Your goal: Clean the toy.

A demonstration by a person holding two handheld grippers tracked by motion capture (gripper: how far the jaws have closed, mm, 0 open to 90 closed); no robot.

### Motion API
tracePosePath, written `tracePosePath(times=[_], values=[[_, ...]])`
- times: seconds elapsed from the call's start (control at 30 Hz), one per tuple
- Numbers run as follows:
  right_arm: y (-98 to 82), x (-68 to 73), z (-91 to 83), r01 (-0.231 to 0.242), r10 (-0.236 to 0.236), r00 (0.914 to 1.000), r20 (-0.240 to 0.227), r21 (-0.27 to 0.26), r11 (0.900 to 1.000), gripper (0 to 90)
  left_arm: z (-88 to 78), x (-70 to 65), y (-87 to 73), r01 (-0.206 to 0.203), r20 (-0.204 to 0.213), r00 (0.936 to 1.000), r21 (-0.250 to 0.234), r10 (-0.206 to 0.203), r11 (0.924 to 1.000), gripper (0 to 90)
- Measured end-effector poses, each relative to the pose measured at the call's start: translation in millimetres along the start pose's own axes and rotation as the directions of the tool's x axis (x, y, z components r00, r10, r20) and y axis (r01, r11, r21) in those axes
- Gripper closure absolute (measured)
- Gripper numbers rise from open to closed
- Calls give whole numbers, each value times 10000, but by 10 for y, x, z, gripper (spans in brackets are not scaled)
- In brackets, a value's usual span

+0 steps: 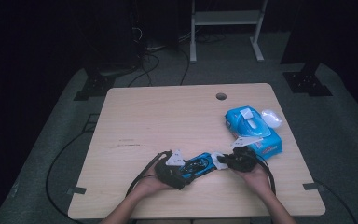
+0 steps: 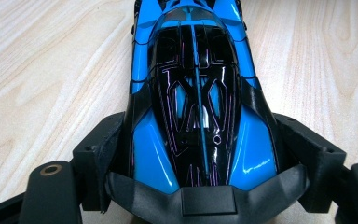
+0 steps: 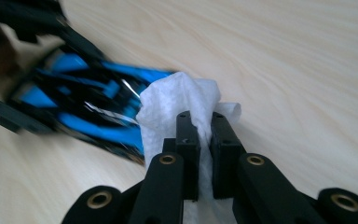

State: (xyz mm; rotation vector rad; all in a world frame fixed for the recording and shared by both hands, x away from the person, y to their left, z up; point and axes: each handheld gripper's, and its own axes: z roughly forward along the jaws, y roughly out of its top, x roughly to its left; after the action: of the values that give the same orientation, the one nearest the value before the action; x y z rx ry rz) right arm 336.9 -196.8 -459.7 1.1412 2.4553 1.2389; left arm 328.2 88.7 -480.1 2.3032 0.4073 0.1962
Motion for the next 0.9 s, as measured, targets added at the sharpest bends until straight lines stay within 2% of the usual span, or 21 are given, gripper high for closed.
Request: tracePosePath(times=[0.1,0.13,0.17,0.23,0.3,0.37,0.43,0.57,0.7,0.77,0.9], values=[[98,87,10,192,-200,9993,-303,-285,9994,835,4,-3,6,39,-17,10000,20,-39,10000,236],[125,107,29,175,-193,9982,-562,-311,9994,835,2,-5,6,51,-34,10000,28,-51,10000,236],[145,130,55,195,-215,9970,-741,-282,9994,835,-2,-4,7,49,-35,10000,70,-48,10000,236],[155,169,113,449,-452,9959,-789,-53,9990,835,-21,1,14,90,17,10000,257,-91,9996,233],[136,183,151,387,-382,9947,-951,35,9992,834,-52,31,12,390,309,9987,305,-399,9988,210],[118,176,143,349,-346,9942,-1015,14,9994,834,-99,72,-3,831,534,9951,55,-833,9965,196],[93,169,123,229,-229,9934,-1128,-6,9997,834,-146,131,-13,1246,993,9874,-70,-1233,9922,196],[70,166,83,288,-292,9928,-1165,-48,9996,833,-181,188,-26,1581,1429,9775,-87,-1552,9874,198],[55,198,71,536,-538,9924,-1111,-53,9985,832,-234,228,-39,2060,1751,9648,-388,-1964,9778,208],[56,209,69,599,-599,9918,-1126,-33,9982,832,-254,242,-44,2213,1850,9604,-519,-2084,9738,216],[53,230,66,780,-772,9917,-1024,41,9969,832,-300,307,-77,2443,1570,9593,-445,-2347,9687,240]])
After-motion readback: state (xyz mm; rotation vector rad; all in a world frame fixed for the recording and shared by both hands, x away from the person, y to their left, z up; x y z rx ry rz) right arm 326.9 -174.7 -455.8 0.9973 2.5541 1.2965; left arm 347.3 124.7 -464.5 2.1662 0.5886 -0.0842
